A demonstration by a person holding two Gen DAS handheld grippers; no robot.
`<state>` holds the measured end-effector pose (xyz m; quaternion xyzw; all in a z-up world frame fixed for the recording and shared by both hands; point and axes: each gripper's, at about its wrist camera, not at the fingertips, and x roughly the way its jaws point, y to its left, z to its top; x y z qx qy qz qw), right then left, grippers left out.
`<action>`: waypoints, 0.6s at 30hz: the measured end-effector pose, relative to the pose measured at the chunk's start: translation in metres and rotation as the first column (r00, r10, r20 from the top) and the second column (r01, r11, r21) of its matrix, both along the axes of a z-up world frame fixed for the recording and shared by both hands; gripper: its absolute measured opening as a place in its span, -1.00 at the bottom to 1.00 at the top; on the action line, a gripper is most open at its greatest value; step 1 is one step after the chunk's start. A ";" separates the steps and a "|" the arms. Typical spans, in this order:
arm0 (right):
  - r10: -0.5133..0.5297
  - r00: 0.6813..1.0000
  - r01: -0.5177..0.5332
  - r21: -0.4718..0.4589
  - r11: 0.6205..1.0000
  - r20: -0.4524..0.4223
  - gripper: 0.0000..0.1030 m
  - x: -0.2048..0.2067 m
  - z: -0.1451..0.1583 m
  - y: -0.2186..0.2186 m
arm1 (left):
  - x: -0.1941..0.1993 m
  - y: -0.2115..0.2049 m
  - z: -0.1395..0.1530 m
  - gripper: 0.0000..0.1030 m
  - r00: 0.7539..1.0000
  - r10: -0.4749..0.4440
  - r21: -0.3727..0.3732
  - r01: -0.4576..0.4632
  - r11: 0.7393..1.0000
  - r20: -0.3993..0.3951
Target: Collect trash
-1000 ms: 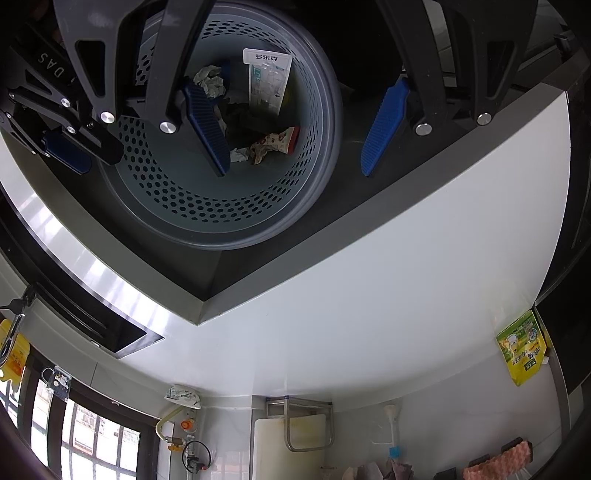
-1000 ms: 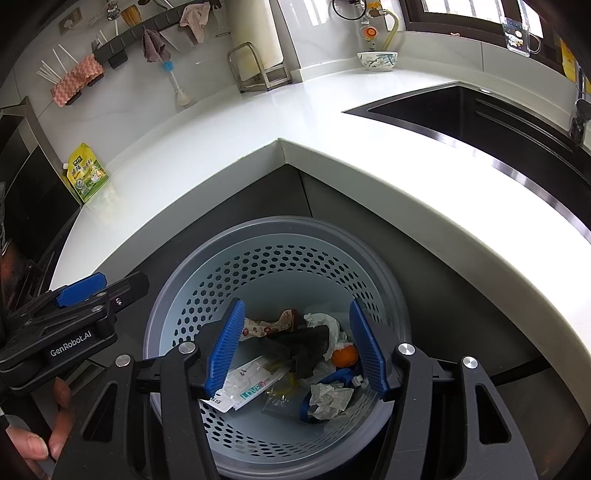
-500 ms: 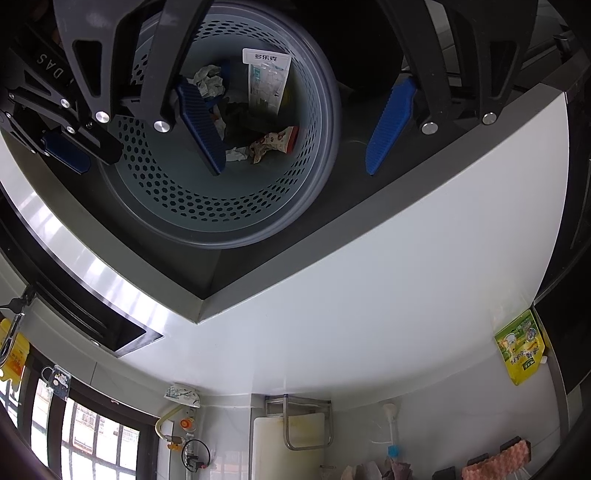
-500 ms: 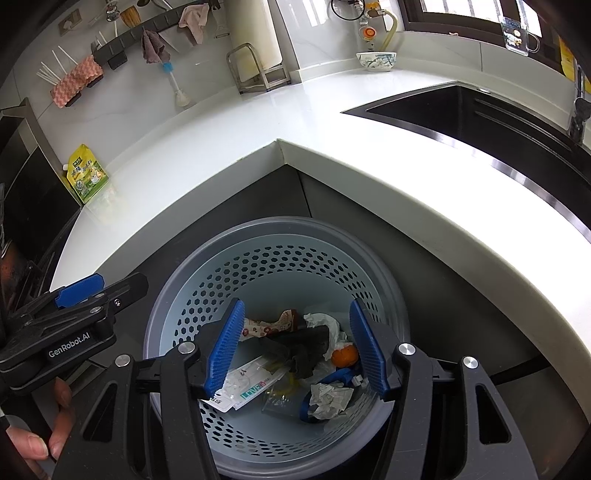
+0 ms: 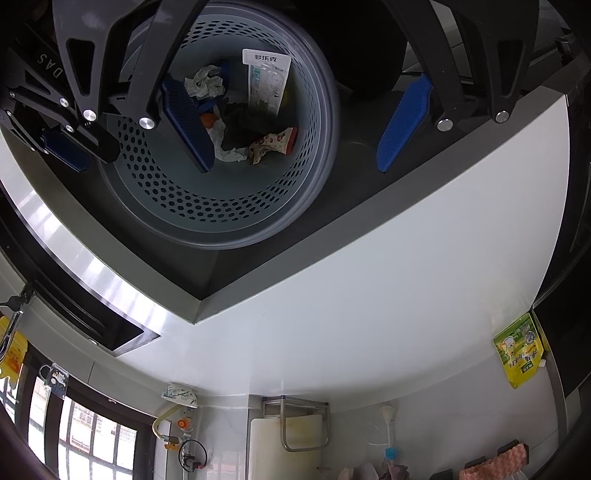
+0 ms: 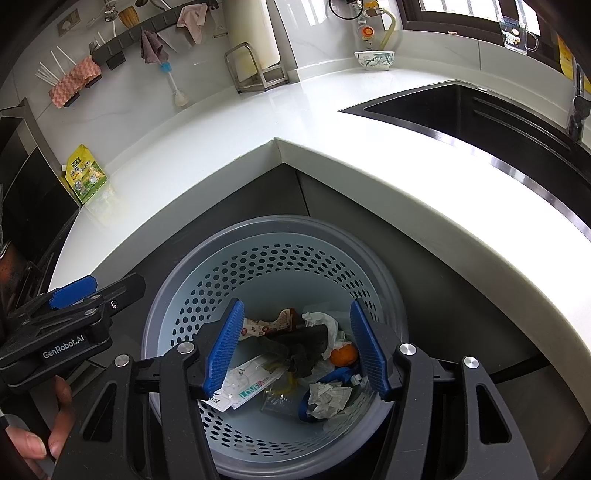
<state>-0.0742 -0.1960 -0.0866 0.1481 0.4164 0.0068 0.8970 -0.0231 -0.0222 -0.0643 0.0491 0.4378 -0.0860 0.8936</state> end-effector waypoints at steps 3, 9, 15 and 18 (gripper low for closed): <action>-0.001 1.000 0.001 0.000 1.000 -0.001 0.13 0.000 -0.001 0.000 | 0.000 0.000 -0.001 0.76 1.000 0.005 0.010 -0.005 1.000 0.000; -0.002 1.000 0.002 -0.002 1.000 0.001 0.13 -0.001 -0.001 0.000 | 0.001 0.001 -0.003 0.87 0.999 0.038 0.038 -0.038 0.999 -0.005; -0.003 1.000 0.003 -0.003 1.000 0.001 0.13 -0.001 -0.001 0.000 | 0.004 0.005 -0.005 0.87 0.997 0.076 0.056 -0.075 0.996 -0.019; -0.002 1.000 0.002 -0.003 1.000 0.001 0.13 -0.001 -0.001 0.000 | 0.005 0.006 -0.006 0.87 0.996 0.088 0.060 -0.086 0.994 -0.026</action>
